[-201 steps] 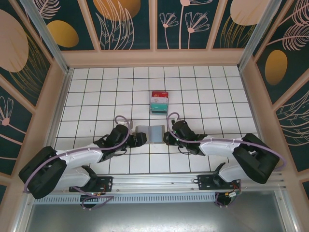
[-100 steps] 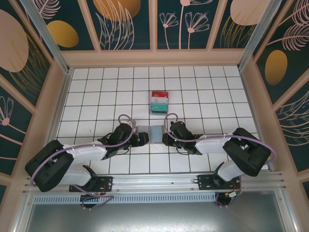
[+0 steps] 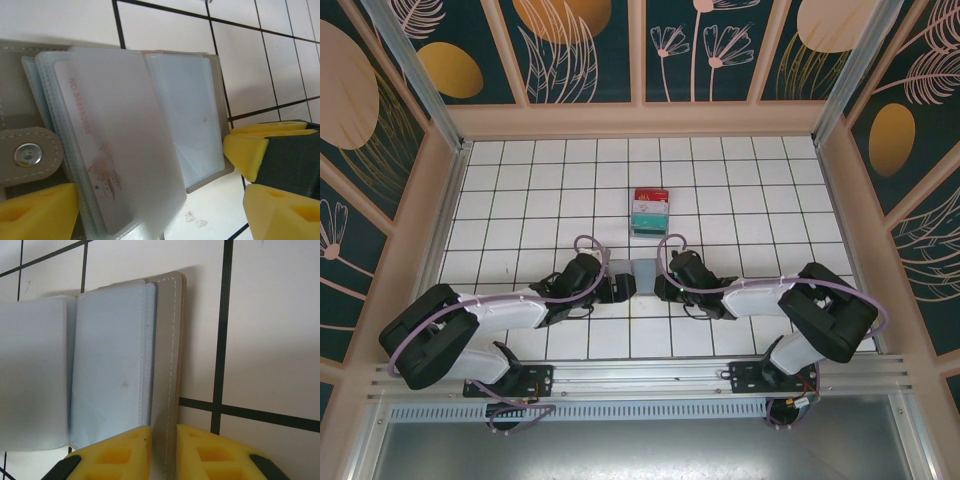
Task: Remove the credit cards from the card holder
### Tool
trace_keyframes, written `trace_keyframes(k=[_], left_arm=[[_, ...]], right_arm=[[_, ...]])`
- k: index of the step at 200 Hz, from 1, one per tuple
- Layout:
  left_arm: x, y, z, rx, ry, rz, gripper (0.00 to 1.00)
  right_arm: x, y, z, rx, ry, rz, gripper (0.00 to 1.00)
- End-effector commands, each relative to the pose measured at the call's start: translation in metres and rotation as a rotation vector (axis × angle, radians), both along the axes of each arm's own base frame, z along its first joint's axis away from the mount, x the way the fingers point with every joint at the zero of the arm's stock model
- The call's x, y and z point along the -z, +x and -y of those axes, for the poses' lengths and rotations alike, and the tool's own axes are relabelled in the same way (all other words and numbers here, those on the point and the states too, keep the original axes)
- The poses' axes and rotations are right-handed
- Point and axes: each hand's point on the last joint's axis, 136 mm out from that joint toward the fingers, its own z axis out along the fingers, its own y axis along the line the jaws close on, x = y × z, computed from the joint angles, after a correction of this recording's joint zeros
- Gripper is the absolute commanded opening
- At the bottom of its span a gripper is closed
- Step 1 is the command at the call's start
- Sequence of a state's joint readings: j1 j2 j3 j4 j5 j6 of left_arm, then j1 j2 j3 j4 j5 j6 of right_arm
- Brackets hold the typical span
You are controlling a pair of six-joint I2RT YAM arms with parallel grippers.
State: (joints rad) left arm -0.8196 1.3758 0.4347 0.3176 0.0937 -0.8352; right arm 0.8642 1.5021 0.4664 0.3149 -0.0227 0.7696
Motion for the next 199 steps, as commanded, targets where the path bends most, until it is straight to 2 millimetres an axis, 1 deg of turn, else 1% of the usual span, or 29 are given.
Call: trace_keyframes(k=[1, 59, 74, 93, 116, 129, 145, 158, 179, 188, 199], left_arm=[[-0.012, 0.003, 0.014, 0.033, -0.025, 0.026, 0.85], [-0.011, 0.004, 0.011, 0.022, -0.004, 0.028, 0.87], [-0.008, 0.004, 0.005, 0.004, 0.027, 0.028, 0.88], [-0.004, 0.005, -0.007, -0.028, 0.077, 0.031, 0.89], [-0.002, 0.006, -0.018, -0.058, 0.125, 0.037, 0.89], [-0.001, 0.006, -0.022, -0.066, 0.137, 0.038, 0.89], [0.001, 0.007, -0.025, -0.082, 0.154, 0.040, 0.88], [0.004, 0.010, -0.028, -0.095, 0.180, 0.040, 0.84], [0.005, 0.013, -0.027, -0.101, 0.195, 0.037, 0.69], [0.005, 0.014, -0.025, -0.098, 0.195, 0.037, 0.59], [0.003, 0.016, -0.024, -0.100, 0.195, 0.042, 0.51]], right_arm=[[0.007, -0.007, -0.010, -0.019, 0.007, -0.036, 0.21], [0.006, -0.007, -0.011, -0.020, 0.006, -0.036, 0.21], [0.005, -0.007, -0.010, -0.015, 0.003, -0.031, 0.21], [0.002, -0.004, -0.003, 0.007, -0.017, -0.015, 0.22], [-0.008, 0.001, 0.005, 0.040, -0.035, 0.021, 0.27], [-0.018, 0.004, 0.007, 0.050, -0.032, 0.050, 0.31], [-0.033, 0.006, 0.006, 0.045, -0.019, 0.084, 0.31], [-0.043, 0.008, 0.002, 0.034, -0.002, 0.100, 0.31], [-0.056, 0.008, -0.011, -0.010, 0.046, 0.105, 0.29], [-0.058, 0.007, -0.018, -0.029, 0.066, 0.099, 0.29], [-0.060, 0.005, -0.027, -0.058, 0.098, 0.087, 0.29]])
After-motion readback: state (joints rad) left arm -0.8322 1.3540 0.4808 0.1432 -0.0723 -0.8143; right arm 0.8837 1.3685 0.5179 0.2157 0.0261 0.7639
